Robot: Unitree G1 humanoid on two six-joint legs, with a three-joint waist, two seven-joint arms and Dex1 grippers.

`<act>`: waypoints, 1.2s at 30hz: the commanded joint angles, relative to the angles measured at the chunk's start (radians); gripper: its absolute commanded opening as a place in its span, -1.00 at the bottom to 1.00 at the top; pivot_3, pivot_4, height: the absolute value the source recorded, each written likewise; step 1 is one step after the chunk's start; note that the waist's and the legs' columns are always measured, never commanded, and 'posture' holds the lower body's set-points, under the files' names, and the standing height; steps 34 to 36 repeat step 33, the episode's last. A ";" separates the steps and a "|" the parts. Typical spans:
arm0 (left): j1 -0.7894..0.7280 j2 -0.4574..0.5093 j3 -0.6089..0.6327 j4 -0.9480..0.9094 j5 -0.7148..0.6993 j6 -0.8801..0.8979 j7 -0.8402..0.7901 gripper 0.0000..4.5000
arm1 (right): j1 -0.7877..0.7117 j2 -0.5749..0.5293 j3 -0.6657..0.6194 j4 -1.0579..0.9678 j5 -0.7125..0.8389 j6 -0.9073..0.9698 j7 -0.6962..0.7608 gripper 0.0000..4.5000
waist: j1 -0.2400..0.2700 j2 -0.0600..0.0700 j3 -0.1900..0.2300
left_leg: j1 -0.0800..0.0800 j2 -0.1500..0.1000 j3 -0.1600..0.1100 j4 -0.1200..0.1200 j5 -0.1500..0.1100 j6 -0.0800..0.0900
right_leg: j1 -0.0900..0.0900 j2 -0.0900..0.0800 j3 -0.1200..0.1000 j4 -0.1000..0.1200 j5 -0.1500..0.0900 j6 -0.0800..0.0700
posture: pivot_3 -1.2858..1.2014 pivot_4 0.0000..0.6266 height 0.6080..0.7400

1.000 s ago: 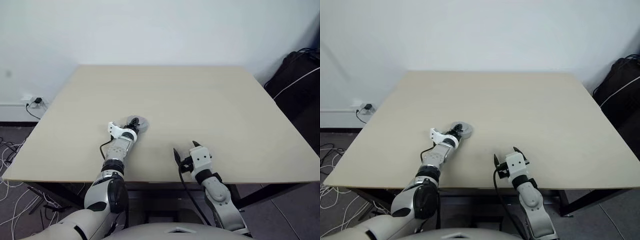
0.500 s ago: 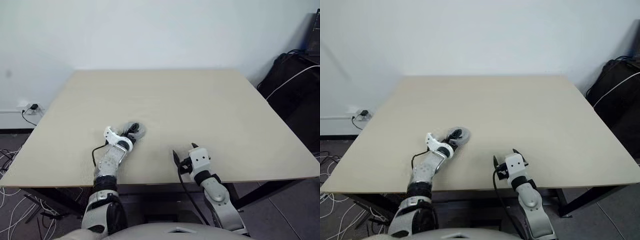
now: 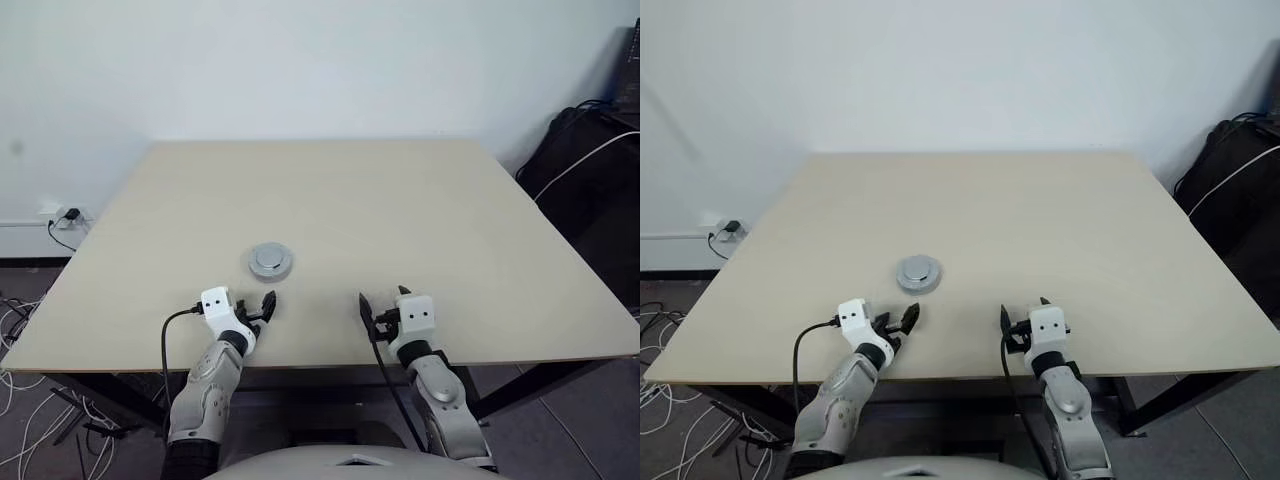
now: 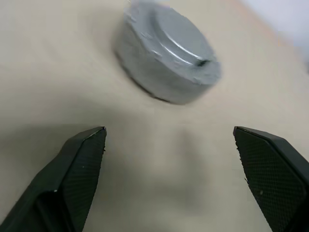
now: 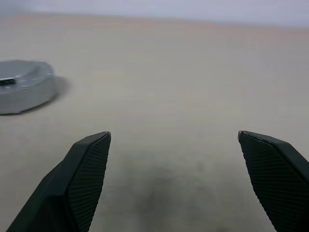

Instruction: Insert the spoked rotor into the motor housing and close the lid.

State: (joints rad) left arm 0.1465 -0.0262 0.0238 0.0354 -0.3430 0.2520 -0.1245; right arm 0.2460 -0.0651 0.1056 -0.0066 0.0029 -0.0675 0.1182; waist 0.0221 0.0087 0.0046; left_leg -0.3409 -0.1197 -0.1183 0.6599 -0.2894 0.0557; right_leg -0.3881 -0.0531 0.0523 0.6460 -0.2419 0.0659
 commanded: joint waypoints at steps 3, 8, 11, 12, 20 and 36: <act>0.021 0.013 -0.057 -0.002 0.200 -0.302 0.030 0.99 | 0.003 0.026 -0.013 0.003 -0.008 -0.091 -0.036 1.00 | 0.010 0.003 0.003 | -0.001 0.000 0.000 0.000 0.000 0.000 | -0.001 0.000 0.000 0.000 0.000 0.000 | 0.03 -1.00 1.00; 0.023 0.013 -0.046 0.065 0.284 -0.493 0.062 0.99 | 0.013 0.000 0.007 0.012 -0.059 -0.134 -0.038 1.00 | 0.016 0.002 0.005 | -0.002 0.000 0.000 0.000 0.000 0.000 | -0.001 0.000 0.000 -0.001 0.000 0.001 | 0.03 -1.00 1.00; 0.016 0.015 -0.040 0.107 0.311 -0.560 0.075 0.99 | 0.016 0.002 0.006 0.017 -0.061 -0.154 -0.043 1.00 | 0.017 0.001 0.007 | -0.002 0.000 0.000 0.000 0.000 0.001 | -0.001 0.000 -0.001 -0.001 0.001 0.001 | 0.03 -1.00 1.00; 0.016 0.022 -0.044 0.122 0.331 -0.580 0.080 0.99 | 0.017 0.004 0.003 0.018 -0.060 -0.160 -0.045 1.00 | 0.017 0.001 0.008 | -0.002 0.000 0.000 0.000 0.000 0.001 | -0.001 0.000 -0.002 -0.001 0.001 0.001 | 0.03 -1.00 1.00; 0.033 0.014 -0.069 0.195 0.371 -0.671 0.081 0.99 | 0.014 0.004 -0.004 0.039 -0.062 -0.192 -0.060 1.00 | 0.017 -0.002 0.011 | -0.002 0.000 0.000 0.000 0.000 0.001 | -0.001 0.000 -0.004 -0.001 0.001 0.002 | 0.03 -1.00 1.00; 0.066 0.018 -0.084 0.160 0.417 -0.671 0.108 0.99 | -0.017 0.009 -0.002 0.082 -0.060 -0.208 -0.058 1.00 | 0.016 -0.001 0.014 | -0.002 0.000 0.000 0.000 -0.001 0.001 | -0.001 0.000 -0.004 -0.001 0.001 0.002 | 0.03 -1.00 1.00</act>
